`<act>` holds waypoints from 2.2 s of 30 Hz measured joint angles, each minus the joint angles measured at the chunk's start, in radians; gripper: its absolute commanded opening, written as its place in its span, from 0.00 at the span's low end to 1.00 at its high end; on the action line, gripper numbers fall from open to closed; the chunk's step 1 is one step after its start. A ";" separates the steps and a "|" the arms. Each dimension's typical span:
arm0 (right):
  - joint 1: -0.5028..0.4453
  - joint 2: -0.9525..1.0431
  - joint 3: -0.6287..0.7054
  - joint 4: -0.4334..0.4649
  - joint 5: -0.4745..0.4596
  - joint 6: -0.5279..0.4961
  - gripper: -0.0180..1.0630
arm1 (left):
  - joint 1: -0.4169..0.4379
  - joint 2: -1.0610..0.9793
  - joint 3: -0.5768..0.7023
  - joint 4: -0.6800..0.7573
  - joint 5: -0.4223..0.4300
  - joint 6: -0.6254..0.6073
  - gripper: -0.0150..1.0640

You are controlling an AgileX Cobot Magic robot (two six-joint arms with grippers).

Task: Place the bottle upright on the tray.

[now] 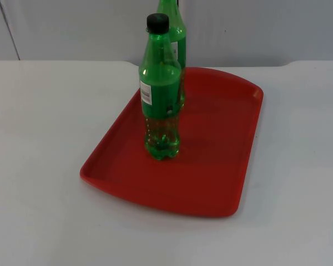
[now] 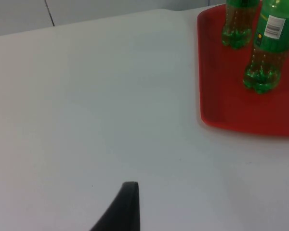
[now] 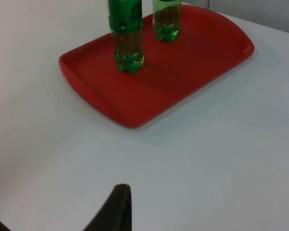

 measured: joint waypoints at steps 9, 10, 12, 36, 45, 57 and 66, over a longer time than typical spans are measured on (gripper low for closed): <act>0.000 0.000 0.000 0.000 0.000 0.000 0.99 | 0.000 0.000 0.000 0.000 0.000 0.000 0.99; 0.000 0.000 0.000 0.000 0.000 0.000 0.99 | 0.000 0.000 0.000 0.000 0.000 0.000 0.99; 0.000 0.000 0.000 0.000 0.000 0.000 0.99 | 0.000 0.000 0.000 0.000 0.000 0.002 0.99; -0.461 0.000 0.000 0.002 0.000 -0.001 0.99 | 0.000 0.000 0.000 0.000 0.000 0.002 0.99; -0.545 0.000 0.000 0.002 0.000 -0.001 0.99 | 0.000 0.000 0.000 0.000 0.000 0.002 0.99; -0.545 0.000 0.000 0.002 0.000 -0.001 0.99 | 0.000 0.000 0.000 0.000 0.000 0.002 0.99; -0.545 0.000 0.000 0.002 0.000 -0.001 0.99 | 0.008 0.000 0.000 0.000 0.000 0.002 0.99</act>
